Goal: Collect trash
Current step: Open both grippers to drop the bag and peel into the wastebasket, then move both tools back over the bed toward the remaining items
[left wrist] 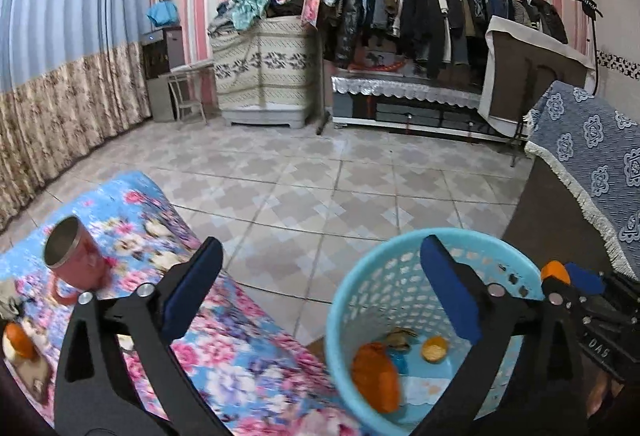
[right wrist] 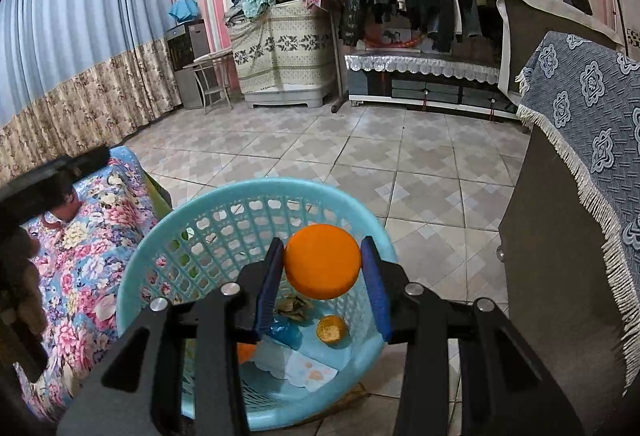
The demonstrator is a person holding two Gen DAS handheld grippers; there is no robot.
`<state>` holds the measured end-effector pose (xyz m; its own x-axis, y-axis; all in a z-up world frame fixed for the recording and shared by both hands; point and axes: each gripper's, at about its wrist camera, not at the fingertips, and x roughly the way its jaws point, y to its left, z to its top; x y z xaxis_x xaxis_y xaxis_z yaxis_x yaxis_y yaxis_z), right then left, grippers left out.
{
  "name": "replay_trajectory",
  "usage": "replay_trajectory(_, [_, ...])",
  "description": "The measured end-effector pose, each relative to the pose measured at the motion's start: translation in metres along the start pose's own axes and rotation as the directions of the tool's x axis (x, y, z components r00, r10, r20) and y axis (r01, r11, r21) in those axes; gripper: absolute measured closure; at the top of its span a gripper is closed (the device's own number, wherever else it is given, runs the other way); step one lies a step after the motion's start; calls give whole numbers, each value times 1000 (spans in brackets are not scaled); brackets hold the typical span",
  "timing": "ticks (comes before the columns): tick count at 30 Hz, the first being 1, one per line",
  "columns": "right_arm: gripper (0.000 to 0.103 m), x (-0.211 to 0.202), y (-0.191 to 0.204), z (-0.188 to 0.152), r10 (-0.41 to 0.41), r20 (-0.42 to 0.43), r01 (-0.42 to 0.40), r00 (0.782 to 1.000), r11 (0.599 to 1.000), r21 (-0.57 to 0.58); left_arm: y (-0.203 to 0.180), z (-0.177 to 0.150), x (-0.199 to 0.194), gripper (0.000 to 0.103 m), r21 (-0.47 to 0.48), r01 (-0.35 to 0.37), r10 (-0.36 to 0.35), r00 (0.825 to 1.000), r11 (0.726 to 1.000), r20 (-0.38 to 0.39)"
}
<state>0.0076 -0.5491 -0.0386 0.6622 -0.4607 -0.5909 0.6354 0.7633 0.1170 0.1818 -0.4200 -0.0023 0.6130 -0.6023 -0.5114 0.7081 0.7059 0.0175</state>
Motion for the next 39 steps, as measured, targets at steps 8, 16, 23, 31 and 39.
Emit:
replay_trajectory(8, [63, 24, 20, 0, 6, -10, -5, 1000, 999, 40, 7, -4, -18, 5, 31, -41, 40, 999, 999, 7])
replay_trajectory(16, [41, 44, 38, -4, 3, -36, -2, 999, 1000, 23, 29, -8, -41, 5, -18, -62, 62, 998, 998, 15])
replay_trajectory(23, [13, 38, 47, 0, 8, -12, -8, 1000, 1000, 9, 54, -10, -64, 5, -56, -91, 93, 996, 994, 19])
replay_trajectory(31, [5, 15, 72, 0, -17, 40, 18, 999, 999, -32, 97, -23, -97, 5, -121, -129, 133, 991, 984, 29])
replay_trajectory(39, [5, -5, 119, -4, 36, 65, -32, 997, 998, -61, 144, -48, -133, 5, -162, -196, 202, 979, 967, 19])
